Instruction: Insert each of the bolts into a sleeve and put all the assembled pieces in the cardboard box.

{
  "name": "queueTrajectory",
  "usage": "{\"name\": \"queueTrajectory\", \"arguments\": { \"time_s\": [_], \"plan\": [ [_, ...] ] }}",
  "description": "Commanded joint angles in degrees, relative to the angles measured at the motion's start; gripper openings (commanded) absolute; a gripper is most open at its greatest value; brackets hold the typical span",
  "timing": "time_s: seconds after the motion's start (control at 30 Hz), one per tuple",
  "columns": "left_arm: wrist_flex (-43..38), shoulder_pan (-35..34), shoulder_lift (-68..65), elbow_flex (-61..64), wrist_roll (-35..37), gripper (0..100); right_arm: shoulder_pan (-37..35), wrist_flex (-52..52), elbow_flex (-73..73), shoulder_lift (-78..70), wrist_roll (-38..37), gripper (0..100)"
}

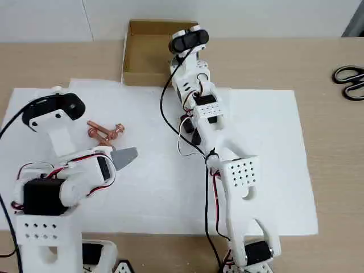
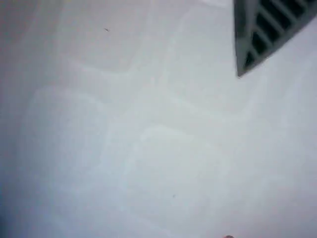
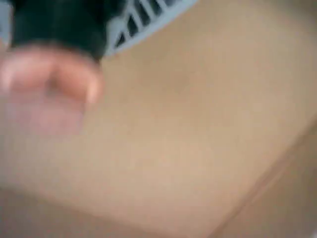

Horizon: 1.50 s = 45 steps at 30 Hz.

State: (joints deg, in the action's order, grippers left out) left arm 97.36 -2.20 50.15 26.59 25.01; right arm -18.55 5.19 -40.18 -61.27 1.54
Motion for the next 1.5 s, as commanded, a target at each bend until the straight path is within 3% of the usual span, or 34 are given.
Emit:
{"name": "queueTrajectory", "arguments": {
  "time_s": [0.0,0.27,0.47,1.03,1.23,1.33,1.47],
  "plan": [
    [-0.2,-0.1,0.6,0.0,0.0,34,0.2,-1.4,-4.6,1.5,-0.4,1.3],
    [-0.2,-0.1,0.6,0.0,0.0,34,0.4,3.1,-4.8,1.6,-0.4,19.1],
    [0.1,0.0,0.6,0.0,0.0,34,1.5,7.4,-6.9,6.1,-0.4,19.9],
    [0.1,0.0,0.6,0.0,-0.2,34,2.1,62.4,-8.1,35.3,0.0,19.9],
    [0.1,0.0,0.6,0.0,-0.2,34,2.1,80.8,-8.1,38.2,12.5,19.9],
    [0.1,0.0,0.6,0.1,-0.2,34,1.3,88.6,-8.0,37.8,15.0,19.9],
    [0.1,0.0,0.6,0.1,-0.2,34,0.7,90.2,-6.1,34.9,16.4,19.8]
  ]
}}
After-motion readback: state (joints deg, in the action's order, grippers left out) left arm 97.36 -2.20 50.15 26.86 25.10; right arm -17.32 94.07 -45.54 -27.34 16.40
